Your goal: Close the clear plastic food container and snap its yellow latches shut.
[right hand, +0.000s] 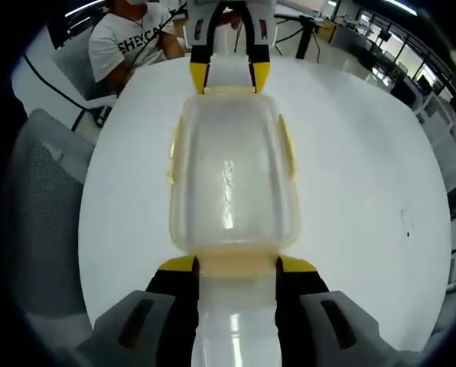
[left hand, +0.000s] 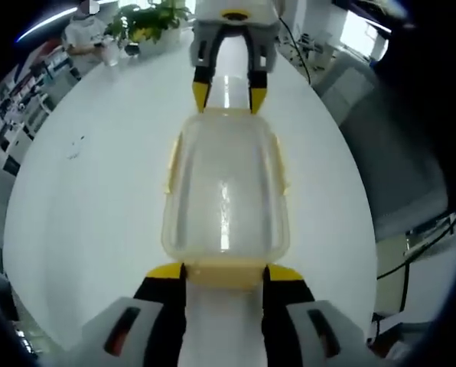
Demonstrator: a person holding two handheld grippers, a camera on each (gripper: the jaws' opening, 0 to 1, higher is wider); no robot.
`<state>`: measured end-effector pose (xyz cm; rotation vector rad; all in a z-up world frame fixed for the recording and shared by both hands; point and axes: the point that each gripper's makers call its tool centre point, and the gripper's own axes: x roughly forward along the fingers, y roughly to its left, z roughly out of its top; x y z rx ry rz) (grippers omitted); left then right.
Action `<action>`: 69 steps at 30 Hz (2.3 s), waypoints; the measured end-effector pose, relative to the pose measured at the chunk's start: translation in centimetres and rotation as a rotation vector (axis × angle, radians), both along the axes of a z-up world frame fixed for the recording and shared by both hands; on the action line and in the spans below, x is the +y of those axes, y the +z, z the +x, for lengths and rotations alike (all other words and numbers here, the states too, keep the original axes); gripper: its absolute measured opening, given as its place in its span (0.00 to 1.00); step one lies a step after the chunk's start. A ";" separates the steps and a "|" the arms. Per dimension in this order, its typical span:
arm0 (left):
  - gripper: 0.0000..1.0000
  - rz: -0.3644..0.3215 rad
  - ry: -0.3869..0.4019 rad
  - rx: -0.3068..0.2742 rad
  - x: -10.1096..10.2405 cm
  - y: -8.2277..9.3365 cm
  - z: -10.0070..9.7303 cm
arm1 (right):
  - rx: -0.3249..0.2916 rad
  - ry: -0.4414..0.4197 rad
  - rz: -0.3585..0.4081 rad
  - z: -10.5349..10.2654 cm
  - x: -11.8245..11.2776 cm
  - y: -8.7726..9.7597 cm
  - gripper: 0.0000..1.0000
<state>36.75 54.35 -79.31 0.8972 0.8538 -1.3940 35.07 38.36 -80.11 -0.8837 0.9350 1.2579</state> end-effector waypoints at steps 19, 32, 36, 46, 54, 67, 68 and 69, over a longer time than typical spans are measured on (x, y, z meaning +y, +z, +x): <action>0.33 -0.023 0.004 -0.005 -1.4 1.7 0.1 | -0.014 0.007 0.006 0.1 -1.6 1.7 0.35; 0.32 -0.039 0.003 0.001 -3.1 2.7 0.2 | -0.032 0.019 0.036 0.4 -3.2 2.6 0.35; 0.32 -0.046 -0.006 -0.005 -4.2 3.3 0.4 | -0.040 0.009 0.046 0.2 -4.1 3.2 0.35; 0.32 -0.044 -0.021 -0.023 -7.4 3.6 0.1 | -0.050 -0.007 0.056 -0.2 -7.2 3.2 0.35; 0.32 -0.054 -0.023 -0.013 -10.2 3.5 0.0 | -0.049 -0.011 0.049 -0.3 -10.2 3.2 0.36; 0.32 -0.059 -0.033 -0.008 -14.4 3.1 0.3 | -0.054 -0.026 0.041 -0.2 -14.3 3.0 0.36; 0.32 -0.061 -0.034 -0.006 -14.6 3.0 0.3 | -0.050 -0.028 0.042 -0.3 -14.6 2.9 0.36; 0.32 -0.060 -0.034 -0.004 -14.8 3.0 0.3 | -0.050 -0.028 0.041 -0.3 -14.8 2.9 0.36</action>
